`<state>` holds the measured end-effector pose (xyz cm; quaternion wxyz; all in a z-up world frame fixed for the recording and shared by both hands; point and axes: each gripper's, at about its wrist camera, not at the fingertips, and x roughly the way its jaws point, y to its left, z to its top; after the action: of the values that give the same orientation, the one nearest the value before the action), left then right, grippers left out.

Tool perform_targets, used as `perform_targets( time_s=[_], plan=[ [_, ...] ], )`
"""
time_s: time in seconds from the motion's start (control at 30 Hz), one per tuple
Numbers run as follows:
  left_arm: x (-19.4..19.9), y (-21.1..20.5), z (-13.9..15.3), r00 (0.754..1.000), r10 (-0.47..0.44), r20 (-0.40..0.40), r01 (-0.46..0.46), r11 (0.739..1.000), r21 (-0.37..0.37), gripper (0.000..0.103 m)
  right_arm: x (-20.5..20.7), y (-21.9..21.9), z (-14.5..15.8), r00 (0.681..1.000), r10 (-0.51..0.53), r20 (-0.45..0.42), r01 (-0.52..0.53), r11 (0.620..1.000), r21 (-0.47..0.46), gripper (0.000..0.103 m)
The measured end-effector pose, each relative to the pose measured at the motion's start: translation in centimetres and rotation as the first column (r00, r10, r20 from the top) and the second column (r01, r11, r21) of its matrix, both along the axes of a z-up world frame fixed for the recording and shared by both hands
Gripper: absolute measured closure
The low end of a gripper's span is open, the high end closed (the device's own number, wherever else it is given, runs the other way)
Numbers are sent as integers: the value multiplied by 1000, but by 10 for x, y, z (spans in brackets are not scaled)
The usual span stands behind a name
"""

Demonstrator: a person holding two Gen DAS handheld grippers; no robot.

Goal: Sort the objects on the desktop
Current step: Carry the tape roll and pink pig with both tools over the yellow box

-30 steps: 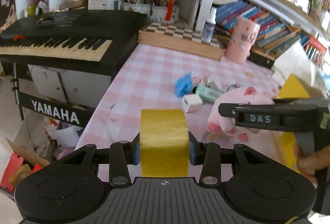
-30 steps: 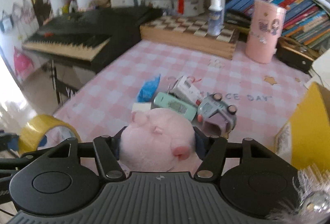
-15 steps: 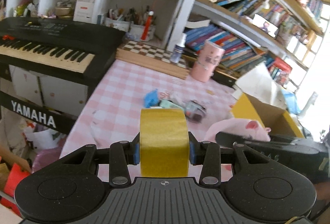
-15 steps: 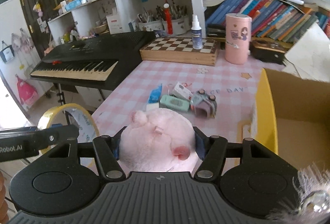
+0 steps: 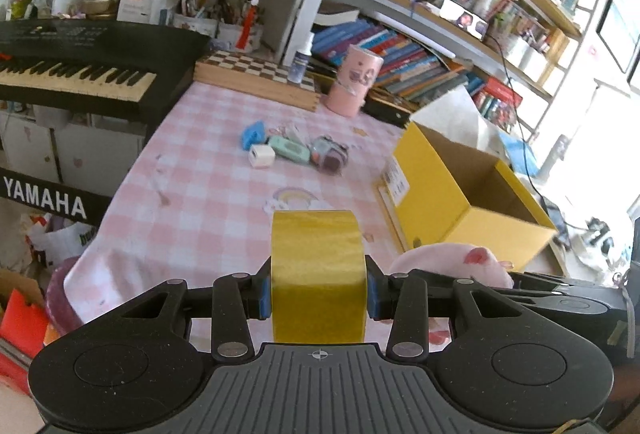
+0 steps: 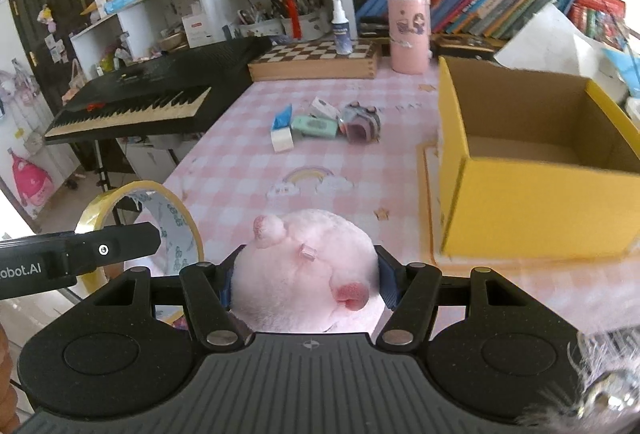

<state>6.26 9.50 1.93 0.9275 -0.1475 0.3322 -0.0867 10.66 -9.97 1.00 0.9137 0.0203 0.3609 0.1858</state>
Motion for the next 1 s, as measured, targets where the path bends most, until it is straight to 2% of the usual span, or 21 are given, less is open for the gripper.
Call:
perform_targets(
  time_s=[0.2,0.43,0.63,1.0],
  plan=[
    [-23,-9,-9,998,-48,-33,47,999,-9,62,-39,-12,-4,998,-61,2,61,998,-17,42],
    [-38,-33,-10,986,-163,-37,164,986,6,62,-77,-35,-12,987,-160,-27,160,987,2,42],
    [-43,-49,-9,974,-226,-33,227,974,23,62,-93,-51,-15,972,-233,-40,234,972,14,42],
    [-37,-72,-6,957,-289,-19,289,957,27,62,-103,-71,-15,953,-298,-45,299,954,6,42]
  ],
)
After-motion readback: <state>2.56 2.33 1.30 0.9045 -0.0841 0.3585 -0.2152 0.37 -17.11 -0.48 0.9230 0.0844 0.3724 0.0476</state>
